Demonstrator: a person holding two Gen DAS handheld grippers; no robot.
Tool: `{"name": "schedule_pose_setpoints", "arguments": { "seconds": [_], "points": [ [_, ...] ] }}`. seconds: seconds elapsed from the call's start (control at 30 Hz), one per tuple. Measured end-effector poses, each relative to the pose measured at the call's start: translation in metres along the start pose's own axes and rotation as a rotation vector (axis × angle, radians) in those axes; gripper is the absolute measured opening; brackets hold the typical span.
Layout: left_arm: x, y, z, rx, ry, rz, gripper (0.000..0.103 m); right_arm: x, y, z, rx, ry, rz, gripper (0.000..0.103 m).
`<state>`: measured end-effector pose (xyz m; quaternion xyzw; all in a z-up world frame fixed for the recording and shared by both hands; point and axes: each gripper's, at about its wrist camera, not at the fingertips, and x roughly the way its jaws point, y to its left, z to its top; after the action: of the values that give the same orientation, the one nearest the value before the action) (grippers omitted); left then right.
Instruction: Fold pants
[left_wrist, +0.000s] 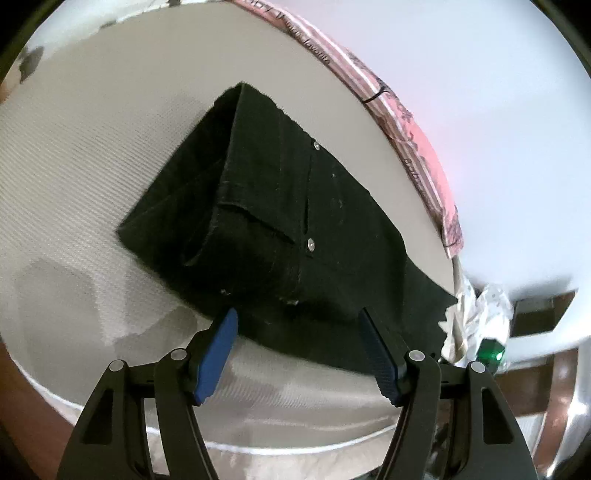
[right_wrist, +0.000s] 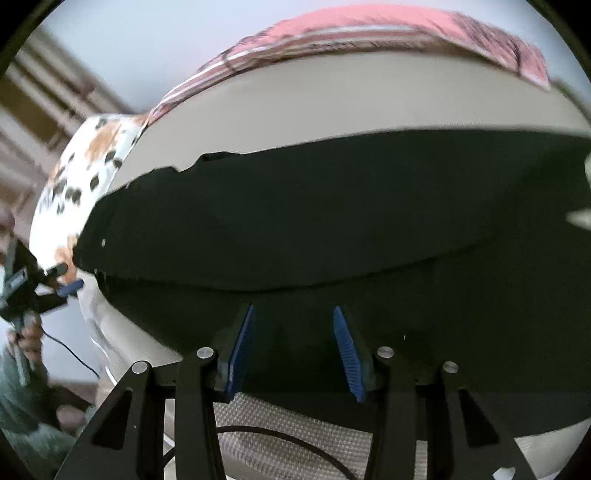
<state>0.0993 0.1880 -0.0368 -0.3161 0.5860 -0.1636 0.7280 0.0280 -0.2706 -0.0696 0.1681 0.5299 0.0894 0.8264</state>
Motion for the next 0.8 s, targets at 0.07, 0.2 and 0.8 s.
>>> {"name": "schedule_pose_setpoints", "arguments": {
  "seconds": [0.07, 0.2, 0.8],
  "points": [
    [0.006, 0.001, 0.005, -0.029, -0.006, 0.005, 0.068, 0.005, -0.011, -0.001, 0.074, -0.002, 0.041, 0.043],
    [0.016, 0.008, 0.011, -0.119, -0.003, -0.022, 0.068, 0.017, -0.031, 0.001, 0.21, -0.016, 0.08, 0.043],
    [0.028, 0.039, 0.025, -0.208, -0.024, -0.027, 0.029, 0.033, -0.066, 0.026, 0.429, -0.121, 0.132, 0.02]
  ]
}}
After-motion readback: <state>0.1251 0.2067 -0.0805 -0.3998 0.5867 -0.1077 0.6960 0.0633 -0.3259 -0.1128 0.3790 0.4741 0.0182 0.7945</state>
